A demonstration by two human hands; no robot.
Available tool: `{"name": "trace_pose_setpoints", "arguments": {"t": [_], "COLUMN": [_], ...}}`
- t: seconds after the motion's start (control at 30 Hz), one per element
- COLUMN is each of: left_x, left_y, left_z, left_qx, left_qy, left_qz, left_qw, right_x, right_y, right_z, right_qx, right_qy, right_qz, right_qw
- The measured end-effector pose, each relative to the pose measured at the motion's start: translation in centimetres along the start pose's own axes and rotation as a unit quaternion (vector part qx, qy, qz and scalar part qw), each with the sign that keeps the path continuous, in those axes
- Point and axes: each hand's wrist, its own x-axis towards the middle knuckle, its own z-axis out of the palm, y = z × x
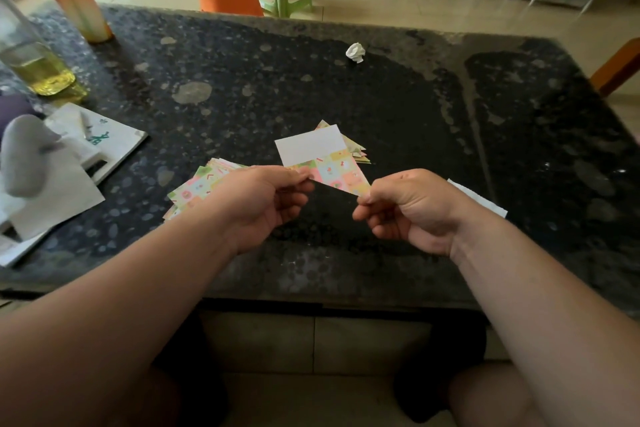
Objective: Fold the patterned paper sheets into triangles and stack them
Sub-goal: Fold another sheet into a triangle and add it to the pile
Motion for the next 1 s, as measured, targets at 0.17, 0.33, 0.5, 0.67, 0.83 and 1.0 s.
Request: {"name": "trace_pose_setpoints", "arguments": {"t": [0.17, 0.33, 0.5, 0.67, 0.83, 1.0], "left_x": [0.0, -0.7, -0.9, -1.4, -1.6, -1.6], "left_y": [0.9, -0.1, -1.2, -1.1, -0.7, -0.3], "left_z": [-1.1, -0.3, 1.2, 0.5, 0.0, -0.5], "left_qx": [-0.029, -0.028, -0.022, 0.031, 0.07, 0.085], "left_qy": [0.038, 0.009, -0.039, -0.099, -0.09, -0.089], "left_qz": [0.0, -0.001, -0.009, -0.037, -0.037, -0.025], "left_qw": [0.999, 1.0, 0.999, 0.994, 0.993, 0.992], "right_x": [-1.0, -1.5, -0.8, -0.9, -1.1, -1.2], "right_y": [-0.4, -0.3, 0.5, 0.2, 0.0, -0.2], "right_z": [-3.3, -3.2, 0.4, -0.3, -1.2, -1.8], "right_qx": [-0.006, -0.02, -0.072, -0.086, -0.115, -0.12], "right_qy": [0.045, -0.022, -0.021, -0.027, -0.047, -0.05], "right_qz": [-0.007, -0.002, -0.028, 0.005, 0.018, 0.018], "right_qw": [0.999, 1.0, 0.997, 0.996, 0.992, 0.991]}}
